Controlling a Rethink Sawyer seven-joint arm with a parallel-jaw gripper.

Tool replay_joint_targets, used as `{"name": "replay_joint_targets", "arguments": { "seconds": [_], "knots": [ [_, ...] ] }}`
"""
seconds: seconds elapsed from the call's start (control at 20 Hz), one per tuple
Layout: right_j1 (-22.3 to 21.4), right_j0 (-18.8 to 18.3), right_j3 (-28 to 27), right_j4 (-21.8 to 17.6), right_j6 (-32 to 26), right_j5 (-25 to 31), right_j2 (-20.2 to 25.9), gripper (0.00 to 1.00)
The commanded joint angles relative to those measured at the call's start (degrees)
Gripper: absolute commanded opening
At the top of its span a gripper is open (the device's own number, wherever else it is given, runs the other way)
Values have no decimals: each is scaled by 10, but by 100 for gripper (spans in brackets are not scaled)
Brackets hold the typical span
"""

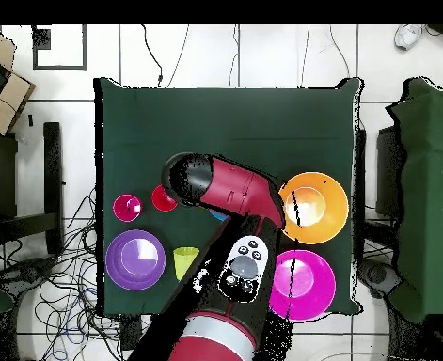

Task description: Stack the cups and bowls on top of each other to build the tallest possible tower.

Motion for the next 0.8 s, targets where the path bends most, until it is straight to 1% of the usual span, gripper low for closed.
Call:
{"name": "replay_joint_targets", "arguments": {
  "seconds": [0.05,0.8],
  "knots": [
    [27,14,-33,20,130,44,28,0],
    [29,22,-30,31,128,41,21,0]
  ]
}}
